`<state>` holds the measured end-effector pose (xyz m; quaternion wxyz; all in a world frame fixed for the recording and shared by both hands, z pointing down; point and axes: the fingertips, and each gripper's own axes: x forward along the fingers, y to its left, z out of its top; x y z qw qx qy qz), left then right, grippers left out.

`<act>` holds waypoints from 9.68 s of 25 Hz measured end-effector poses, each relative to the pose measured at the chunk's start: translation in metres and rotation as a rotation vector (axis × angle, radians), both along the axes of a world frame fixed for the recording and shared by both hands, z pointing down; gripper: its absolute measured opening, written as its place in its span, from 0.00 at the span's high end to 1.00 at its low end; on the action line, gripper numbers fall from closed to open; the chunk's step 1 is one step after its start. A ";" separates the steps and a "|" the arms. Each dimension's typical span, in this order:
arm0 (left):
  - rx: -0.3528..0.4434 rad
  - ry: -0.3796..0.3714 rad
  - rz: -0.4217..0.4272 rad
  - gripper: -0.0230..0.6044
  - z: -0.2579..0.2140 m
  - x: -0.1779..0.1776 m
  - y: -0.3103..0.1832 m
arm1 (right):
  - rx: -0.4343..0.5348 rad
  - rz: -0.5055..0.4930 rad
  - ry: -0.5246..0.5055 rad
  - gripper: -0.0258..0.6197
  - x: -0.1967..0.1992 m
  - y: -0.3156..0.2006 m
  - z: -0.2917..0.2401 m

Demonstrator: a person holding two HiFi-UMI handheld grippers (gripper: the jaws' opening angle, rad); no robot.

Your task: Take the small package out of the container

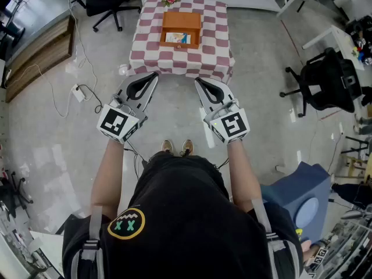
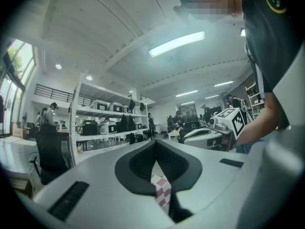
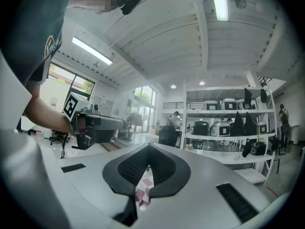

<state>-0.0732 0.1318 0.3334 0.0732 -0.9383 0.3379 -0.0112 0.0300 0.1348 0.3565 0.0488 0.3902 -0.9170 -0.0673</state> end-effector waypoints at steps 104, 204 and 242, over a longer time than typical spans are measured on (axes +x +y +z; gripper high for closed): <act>0.008 -0.024 -0.042 0.94 0.001 0.057 -0.026 | -0.091 -0.054 -0.038 0.04 0.055 -0.035 0.021; -0.227 0.017 -0.074 0.94 0.069 0.014 -0.425 | -1.242 0.011 -0.011 0.04 -0.008 -0.471 0.399; -0.245 -0.036 -0.099 0.94 0.098 -0.013 -0.429 | -1.713 -0.181 -0.250 0.42 -0.027 -0.456 0.425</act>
